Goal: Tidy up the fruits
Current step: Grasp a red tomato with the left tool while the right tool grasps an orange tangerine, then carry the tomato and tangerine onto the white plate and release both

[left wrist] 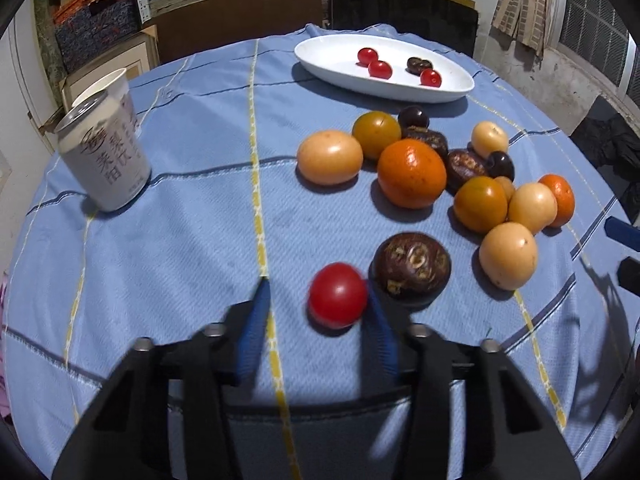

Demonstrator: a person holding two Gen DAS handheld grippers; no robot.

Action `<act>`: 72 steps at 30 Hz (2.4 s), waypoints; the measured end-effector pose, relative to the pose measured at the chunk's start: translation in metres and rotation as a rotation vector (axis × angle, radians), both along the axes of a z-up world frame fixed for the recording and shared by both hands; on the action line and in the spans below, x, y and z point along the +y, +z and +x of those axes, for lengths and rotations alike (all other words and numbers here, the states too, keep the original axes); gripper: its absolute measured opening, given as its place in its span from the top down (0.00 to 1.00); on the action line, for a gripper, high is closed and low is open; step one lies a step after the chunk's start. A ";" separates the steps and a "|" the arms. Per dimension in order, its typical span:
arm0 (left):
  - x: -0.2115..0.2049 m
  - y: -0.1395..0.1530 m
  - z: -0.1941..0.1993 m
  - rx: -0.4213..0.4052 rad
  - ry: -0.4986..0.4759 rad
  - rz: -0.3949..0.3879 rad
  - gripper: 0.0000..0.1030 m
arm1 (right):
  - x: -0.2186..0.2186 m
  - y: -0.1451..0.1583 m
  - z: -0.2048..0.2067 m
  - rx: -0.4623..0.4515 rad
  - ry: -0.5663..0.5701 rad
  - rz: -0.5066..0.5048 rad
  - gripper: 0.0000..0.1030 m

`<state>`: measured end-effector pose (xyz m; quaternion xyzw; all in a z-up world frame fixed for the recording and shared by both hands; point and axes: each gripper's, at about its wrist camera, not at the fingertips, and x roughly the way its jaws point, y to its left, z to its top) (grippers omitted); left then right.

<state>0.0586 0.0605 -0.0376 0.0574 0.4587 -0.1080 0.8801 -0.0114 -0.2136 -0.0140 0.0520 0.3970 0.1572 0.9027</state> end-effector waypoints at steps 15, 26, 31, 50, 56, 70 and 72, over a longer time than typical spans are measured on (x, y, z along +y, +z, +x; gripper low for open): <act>-0.001 0.001 0.001 0.011 0.005 -0.040 0.75 | 0.008 -0.026 0.057 0.027 0.006 -0.293 0.47; -0.001 0.002 -0.001 0.015 0.026 -0.042 0.75 | 0.003 -0.025 0.065 0.041 0.002 -0.214 0.54; 0.000 0.011 -0.007 0.001 0.025 -0.041 0.75 | -0.008 -0.011 0.052 0.009 -0.012 -0.145 0.54; -0.045 0.086 0.033 -0.117 -0.085 -0.037 0.75 | -0.017 0.060 0.090 -0.117 0.019 -0.064 0.54; -0.069 0.087 0.092 -0.097 -0.082 -0.057 0.75 | -0.014 0.062 0.147 -0.111 0.008 -0.059 0.54; -0.101 0.043 0.228 -0.009 -0.009 -0.032 0.73 | -0.025 -0.005 0.257 0.015 -0.089 -0.055 0.53; -0.100 0.041 0.231 -0.004 0.008 -0.048 0.58 | -0.030 -0.008 0.261 0.024 -0.100 -0.015 0.53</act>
